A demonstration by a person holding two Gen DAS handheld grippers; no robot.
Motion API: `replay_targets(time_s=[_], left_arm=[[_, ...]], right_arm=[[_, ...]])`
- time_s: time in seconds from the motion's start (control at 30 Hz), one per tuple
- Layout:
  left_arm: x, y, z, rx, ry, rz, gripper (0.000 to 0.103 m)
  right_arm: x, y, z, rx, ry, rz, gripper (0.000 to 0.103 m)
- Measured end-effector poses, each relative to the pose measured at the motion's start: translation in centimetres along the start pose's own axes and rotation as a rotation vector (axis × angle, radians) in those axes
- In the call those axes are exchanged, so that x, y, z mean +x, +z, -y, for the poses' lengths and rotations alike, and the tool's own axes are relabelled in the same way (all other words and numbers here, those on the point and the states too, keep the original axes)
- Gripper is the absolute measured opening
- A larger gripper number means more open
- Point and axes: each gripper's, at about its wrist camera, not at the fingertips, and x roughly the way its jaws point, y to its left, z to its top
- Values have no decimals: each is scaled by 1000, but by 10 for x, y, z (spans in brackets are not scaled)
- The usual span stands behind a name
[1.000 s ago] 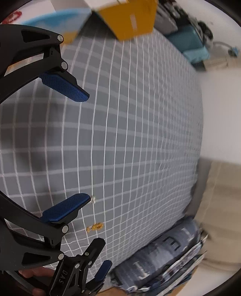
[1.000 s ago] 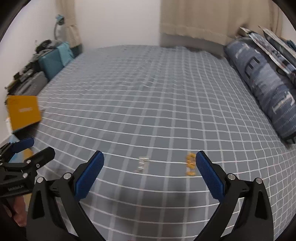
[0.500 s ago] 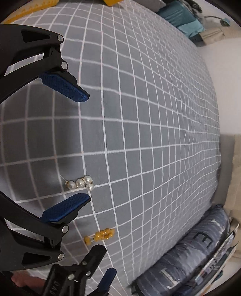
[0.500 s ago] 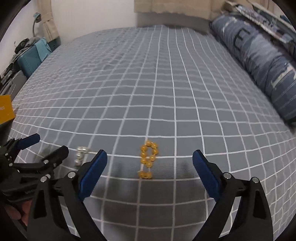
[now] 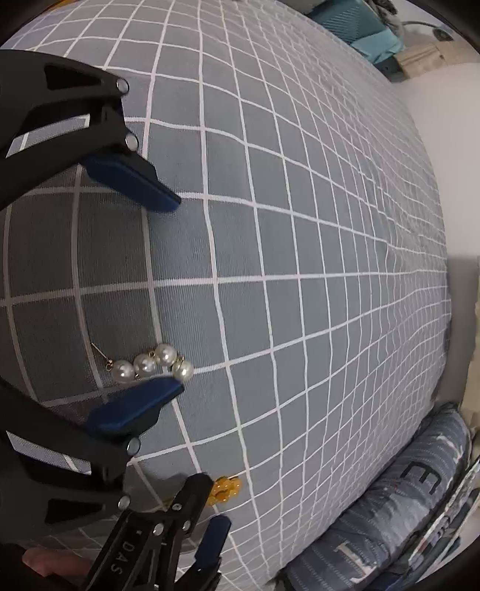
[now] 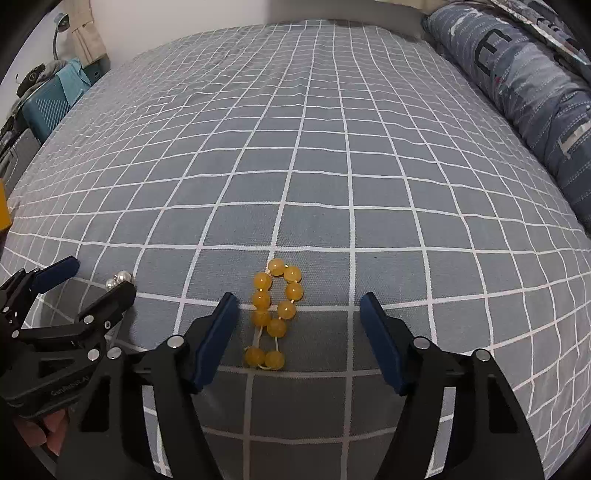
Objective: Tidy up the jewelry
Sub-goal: 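Grasp the pearl earring with the left tool while the right tool grasps the yellow bead bracelet, then lift and carry the earring and yellow bracelet over the white box with both tools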
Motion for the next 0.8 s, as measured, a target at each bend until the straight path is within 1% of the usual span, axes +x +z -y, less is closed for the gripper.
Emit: replay_targets(time_s=[0.03, 0.07, 0.1, 0.13, 0.17, 0.2, 0.23, 0.27, 0.3, 0.33, 0.37, 0.4, 0.53, 0.7, 0.8], left_arm=[[-1, -1, 2, 11, -2, 5, 81], [-2, -1, 3, 18, -4, 8, 78], [-2, -1, 4, 21, -5, 9, 73], [-3, -2, 5, 23, -9, 10, 67], [-4, -2, 7, 26, -8, 12, 63], [-5, -2, 8, 27, -10, 13, 56], [-6, -2, 9, 25, -11, 13, 48], [-7, -2, 9, 21, -7, 15, 43], [-8, -2, 9, 23, -3, 15, 30], [-9, -1, 10, 25, 5, 13, 16], [-10, -1, 10, 23, 7, 9, 15], [-10, 0, 7, 19, 4, 7, 14], [-14, 2, 4, -6, -6, -2, 11], [-20, 2, 5, 0, -13, 6, 11], [-23, 4, 3, -14, -27, -6, 11]], right_arm=[[0, 0, -1, -3, -1, 1, 60], [0, -1, -2, -7, 0, 3, 56], [1, 0, -2, -9, -1, 5, 50], [1, -1, -3, -12, -4, 7, 47], [0, -1, -4, -12, -5, 9, 41], [-1, -2, -2, -11, -3, 10, 37], [-1, -2, -2, -9, 2, 10, 35], [-1, -2, -1, -10, 8, 10, 26], [-1, -1, -2, -16, 18, 10, 18], [-1, -1, -3, -25, 24, 11, 17], [-2, -2, -3, -33, 21, 15, 16], [-2, -1, -3, -38, 19, 16, 9], [-6, 0, -4, -36, 22, 19, 9], [-13, 1, -5, -32, 24, 38, 9], [-19, 2, -5, -27, 30, 46, 9]])
